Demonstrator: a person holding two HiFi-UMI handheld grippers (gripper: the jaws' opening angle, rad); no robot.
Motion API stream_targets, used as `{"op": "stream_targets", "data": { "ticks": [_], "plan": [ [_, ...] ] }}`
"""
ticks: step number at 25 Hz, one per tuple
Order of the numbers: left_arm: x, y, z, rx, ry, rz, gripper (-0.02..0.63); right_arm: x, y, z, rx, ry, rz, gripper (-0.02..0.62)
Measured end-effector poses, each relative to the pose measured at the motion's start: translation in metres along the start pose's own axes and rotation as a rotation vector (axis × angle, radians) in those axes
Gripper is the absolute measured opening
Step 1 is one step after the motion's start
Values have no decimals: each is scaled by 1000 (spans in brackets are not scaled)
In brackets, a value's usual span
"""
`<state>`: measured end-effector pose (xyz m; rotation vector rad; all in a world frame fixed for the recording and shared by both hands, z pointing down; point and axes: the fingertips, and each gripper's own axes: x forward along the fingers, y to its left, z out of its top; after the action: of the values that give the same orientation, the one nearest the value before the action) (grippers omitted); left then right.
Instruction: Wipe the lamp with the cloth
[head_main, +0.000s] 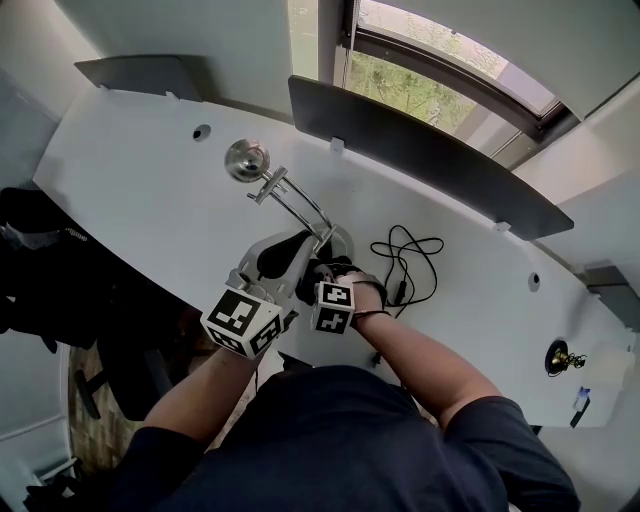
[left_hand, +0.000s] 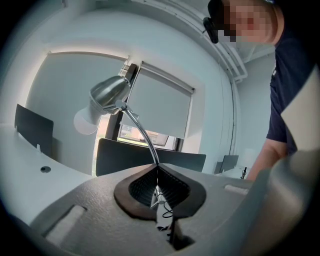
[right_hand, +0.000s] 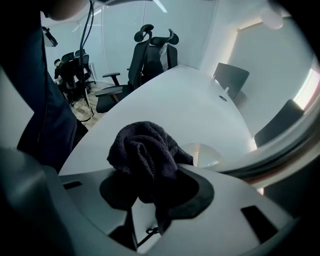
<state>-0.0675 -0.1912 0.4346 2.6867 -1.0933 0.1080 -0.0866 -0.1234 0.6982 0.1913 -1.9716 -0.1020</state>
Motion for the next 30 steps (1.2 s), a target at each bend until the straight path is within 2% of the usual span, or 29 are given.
{"op": "stream_targets", "data": {
  "ticks": [6,10,17,30],
  "plan": [
    [-15,3,-2,-2,4,29,9,-4,-1,6,6,-32,-9,158],
    [-24,0,-1,-7,-2,34,9,-19,-5,6,34,-93,-41,158],
    [-43,-13,7,-15,-19,15,8,-65,-2,11,151,-220,-81,156],
    [-68,-53,-1,-57,14,-51,8,-160,7,16,374,-436,-145,158]
  ]
}}
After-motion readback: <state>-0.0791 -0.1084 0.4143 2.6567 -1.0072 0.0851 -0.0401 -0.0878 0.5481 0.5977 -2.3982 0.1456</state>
